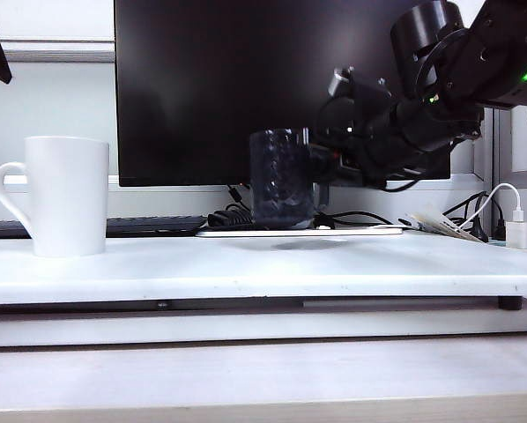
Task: Carefully pick up the black cup and pour some water from the black cup into the white cup.
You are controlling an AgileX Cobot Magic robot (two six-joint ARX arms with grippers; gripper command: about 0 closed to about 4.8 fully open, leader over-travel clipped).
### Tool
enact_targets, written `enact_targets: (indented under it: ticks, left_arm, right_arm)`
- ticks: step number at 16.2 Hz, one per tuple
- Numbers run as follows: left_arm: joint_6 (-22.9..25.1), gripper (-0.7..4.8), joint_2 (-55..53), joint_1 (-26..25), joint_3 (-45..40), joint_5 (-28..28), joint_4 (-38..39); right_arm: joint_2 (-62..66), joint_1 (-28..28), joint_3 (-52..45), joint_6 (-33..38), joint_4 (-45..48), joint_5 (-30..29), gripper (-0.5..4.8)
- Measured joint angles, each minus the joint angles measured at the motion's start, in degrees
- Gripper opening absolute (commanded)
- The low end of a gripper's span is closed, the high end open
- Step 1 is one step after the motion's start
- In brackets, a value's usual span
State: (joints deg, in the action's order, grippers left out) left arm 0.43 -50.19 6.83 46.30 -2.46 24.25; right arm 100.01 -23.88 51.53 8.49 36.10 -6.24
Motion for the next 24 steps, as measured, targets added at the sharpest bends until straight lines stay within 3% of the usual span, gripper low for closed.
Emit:
enact_targets:
  ticks: [4, 11, 24]
  left_arm:
    - [0.22, 4.79, -0.02, 0.00, 0.00, 0.00, 0.00]
    - [1.09, 4.79, -0.02, 0.00, 0.00, 0.00, 0.00]
    - [2.58, 4.79, -0.02, 0.00, 0.00, 0.09, -0.02]
  right_arm:
    - [0.00, 0.00, 0.00, -0.07, -0.04, -0.35, -0.06]
    - [1.05, 0.00, 0.00, -8.85, 1.33, -0.37, -0.06]
    - [8.66, 0.00, -0.50, -4.90, 10.21, -0.68, -0.06]
